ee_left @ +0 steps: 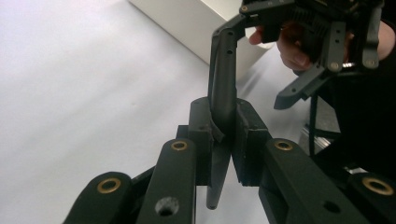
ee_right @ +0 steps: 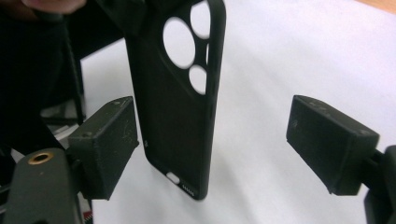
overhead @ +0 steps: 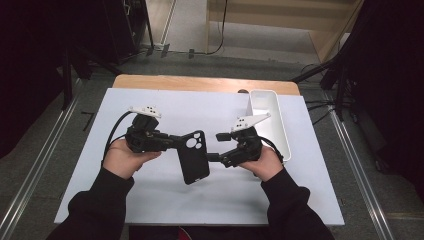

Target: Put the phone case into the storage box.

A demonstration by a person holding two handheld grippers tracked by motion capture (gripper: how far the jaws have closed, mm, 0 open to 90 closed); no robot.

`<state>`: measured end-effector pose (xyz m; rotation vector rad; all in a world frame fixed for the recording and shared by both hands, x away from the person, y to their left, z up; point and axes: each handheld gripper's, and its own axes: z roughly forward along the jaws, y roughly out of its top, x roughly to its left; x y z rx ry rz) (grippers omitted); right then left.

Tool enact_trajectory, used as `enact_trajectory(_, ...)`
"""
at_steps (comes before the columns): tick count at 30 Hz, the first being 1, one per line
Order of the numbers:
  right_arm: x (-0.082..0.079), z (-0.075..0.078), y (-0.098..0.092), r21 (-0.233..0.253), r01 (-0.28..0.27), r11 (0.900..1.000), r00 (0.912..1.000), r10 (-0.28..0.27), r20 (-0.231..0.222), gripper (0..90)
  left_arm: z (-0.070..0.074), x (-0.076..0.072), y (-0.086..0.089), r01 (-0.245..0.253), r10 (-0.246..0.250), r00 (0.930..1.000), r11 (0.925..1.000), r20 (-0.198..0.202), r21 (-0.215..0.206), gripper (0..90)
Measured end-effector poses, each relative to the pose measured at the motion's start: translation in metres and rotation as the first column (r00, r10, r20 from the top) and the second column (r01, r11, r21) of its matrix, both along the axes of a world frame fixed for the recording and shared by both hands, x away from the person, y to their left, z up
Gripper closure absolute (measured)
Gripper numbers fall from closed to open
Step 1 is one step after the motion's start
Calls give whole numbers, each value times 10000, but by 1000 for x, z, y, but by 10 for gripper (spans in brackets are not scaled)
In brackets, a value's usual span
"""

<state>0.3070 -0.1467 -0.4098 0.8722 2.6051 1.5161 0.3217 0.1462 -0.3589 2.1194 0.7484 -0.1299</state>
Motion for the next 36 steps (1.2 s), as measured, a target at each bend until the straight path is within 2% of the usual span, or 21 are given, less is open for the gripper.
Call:
enact_trajectory(1, 0, -2, 1, -137, -18, 9999, 10000, 18, -53, 90, 0, 0, 0, -112, 112, 9999, 9999, 43, 42, 789)
enact_trajectory(3, 1, -4, 3, -197, -108, 9997, 9996, 103, -271, 71, 1, 0, 1, -236, 235, 9997, 9997, 84, 73, 789)
enact_trajectory(4, 2, -6, 5, -161, -199, 9997, 9989, 192, -436, 0, 1, 0, 1, -299, 297, 9995, 9995, 130, 108, 789)
enact_trajectory(6, 1, -8, 9, -72, -248, 9997, 9990, 246, -366, 0, 1, 0, 1, -443, 438, 9987, 9988, 243, 185, 789)
enact_trajectory(8, 0, -9, 12, -92, -24, 10000, 9997, 21, -252, 0, 1, -1, 0, -522, 509, 9979, 9981, 401, 336, 789)
enact_trajectory(11, -1, -10, 16, -244, 239, 9994, 9996, -242, -147, 0, 2, -1, 0, -624, 609, 9970, 9976, 486, 293, 789)
enact_trajectory(12, -2, -10, 19, -511, 615, 9968, 9981, -614, 28, 0, 2, -1, 1, -696, 680, 9964, 9971, 508, 300, 789)
enact_trajectory(14, -2, -10, 21, -711, 935, 9931, 9956, -932, 75, 0, 2, -1, 1, -772, 753, 9956, 9965, 564, 318, 788)
enact_trajectory(15, -3, -10, 22, -755, 1077, 9913, 9942, -1073, 91, 0, 3, 0, 2, -1017, 991, 9931, 9941, 623, 386, 788)
enact_trajectory(18, -4, -11, 25, -683, 1261, 9897, 9920, -1252, 182, 0, 3, 0, 2, -1179, 1147, 9913, 9919, 648, 469, 788)
enact_trajectory(19, -5, -12, 28, -662, 1571, 9854, 9874, -1555, 293, 0, 3, 1, 2, -1293, 1260, 9898, 9905, 663, 474, 788)
enact_trajectory(21, -5, -12, 29, -694, 1678, 9834, 9857, -1663, 279, 0, 3, 1, 3, -1436, 1401, 9875, 9886, 724, 448, 788)
enact_trajectory(22, -6, -13, 32, -641, 1897, 9798, 9818, -1885, 237, 0, 3, 1, 4, -1526, 1494, 9862, 9874, 717, 414, 788)
enact_trajectory(27, -8, -15, 37, -440, 2184, 9749, 9758, -2174, 248, 0, 4, 1, 7, -1949, 1935, 9777, 9808, 816, 105, 788)
enact_trajectory(28, -10, -16, 39, -423, 2445, 9687, 9693, -2429, 395, 0, 4, 2, 7, -1979, 1967, 9773, 9802, 787, 72, 788)
enact_trajectory(31, -13, -16, 42, -387, 2724, 9614, 9608, -2695, 652, 0, 4, 2, 7, -2149, 2140, 9748, 9766, 634, 77, 788)
enact_trajectory(36, -17, -16, 47, -413, 2959, 9543, 9533, -2924, 754, 0, 0, 3, 5, -2257, 2254, 9735, 9742, 388, 51, 788)
